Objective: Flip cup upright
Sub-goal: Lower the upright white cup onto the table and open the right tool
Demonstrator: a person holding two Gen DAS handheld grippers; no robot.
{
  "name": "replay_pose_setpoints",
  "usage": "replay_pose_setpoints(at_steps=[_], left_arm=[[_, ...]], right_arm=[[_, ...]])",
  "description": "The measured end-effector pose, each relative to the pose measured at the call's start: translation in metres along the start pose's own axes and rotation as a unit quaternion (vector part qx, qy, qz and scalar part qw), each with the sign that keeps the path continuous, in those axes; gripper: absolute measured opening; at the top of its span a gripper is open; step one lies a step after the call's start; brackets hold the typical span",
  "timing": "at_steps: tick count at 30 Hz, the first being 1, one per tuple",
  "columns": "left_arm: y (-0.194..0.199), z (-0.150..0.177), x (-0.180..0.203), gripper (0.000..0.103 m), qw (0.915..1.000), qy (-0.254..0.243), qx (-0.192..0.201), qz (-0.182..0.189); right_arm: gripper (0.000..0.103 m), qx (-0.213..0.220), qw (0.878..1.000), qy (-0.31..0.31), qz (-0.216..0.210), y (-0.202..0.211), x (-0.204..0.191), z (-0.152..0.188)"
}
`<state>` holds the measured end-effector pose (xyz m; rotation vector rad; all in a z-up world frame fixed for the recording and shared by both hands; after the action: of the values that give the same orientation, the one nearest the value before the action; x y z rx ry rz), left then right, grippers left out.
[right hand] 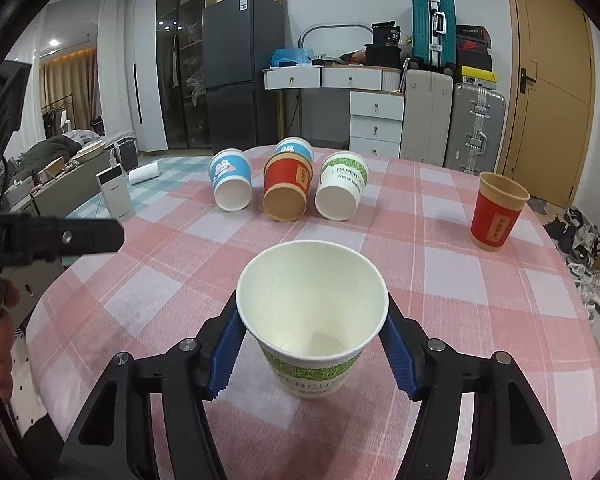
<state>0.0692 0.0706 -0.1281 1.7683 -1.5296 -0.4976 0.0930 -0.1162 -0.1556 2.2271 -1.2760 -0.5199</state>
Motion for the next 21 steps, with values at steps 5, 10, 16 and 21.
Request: replay_pose_setpoints(at_steps=[5, 10, 16, 21], left_arm=[[0.003, 0.003, -0.002, 0.102, 1.0, 0.004, -0.004, -0.002], [0.008, 0.004, 0.001, 0.102, 1.0, -0.001, -0.001, -0.004], [0.019, 0.002, 0.014, 0.102, 0.9998, -0.017, 0.011, 0.005], [0.032, 0.001, 0.036, 0.102, 0.9984, -0.044, 0.033, 0.009]], right_arm=[[0.082, -0.036, 0.999, 0.02, 0.01, -0.003, -0.004, 0.012], [0.098, -0.032, 0.999, 0.016, -0.012, 0.013, -0.005, 0.019], [0.101, -0.024, 0.997, -0.064, -0.028, 0.04, 0.02, 0.018], [0.103, 0.042, 0.994, -0.094, -0.035, 0.082, 0.035, 0.0]])
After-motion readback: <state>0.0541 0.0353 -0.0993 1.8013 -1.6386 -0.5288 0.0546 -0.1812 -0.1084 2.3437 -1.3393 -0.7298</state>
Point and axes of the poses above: each gripper's, at about its wrist camera, not at the fingertips, and y roughly against the way its jaws point, x to its right, z to its underside, the point moved 5 cm from there along -y, roughly the way its jaws point, and after that the axes turned 4 degrees about -z, right-handed, at the moved point
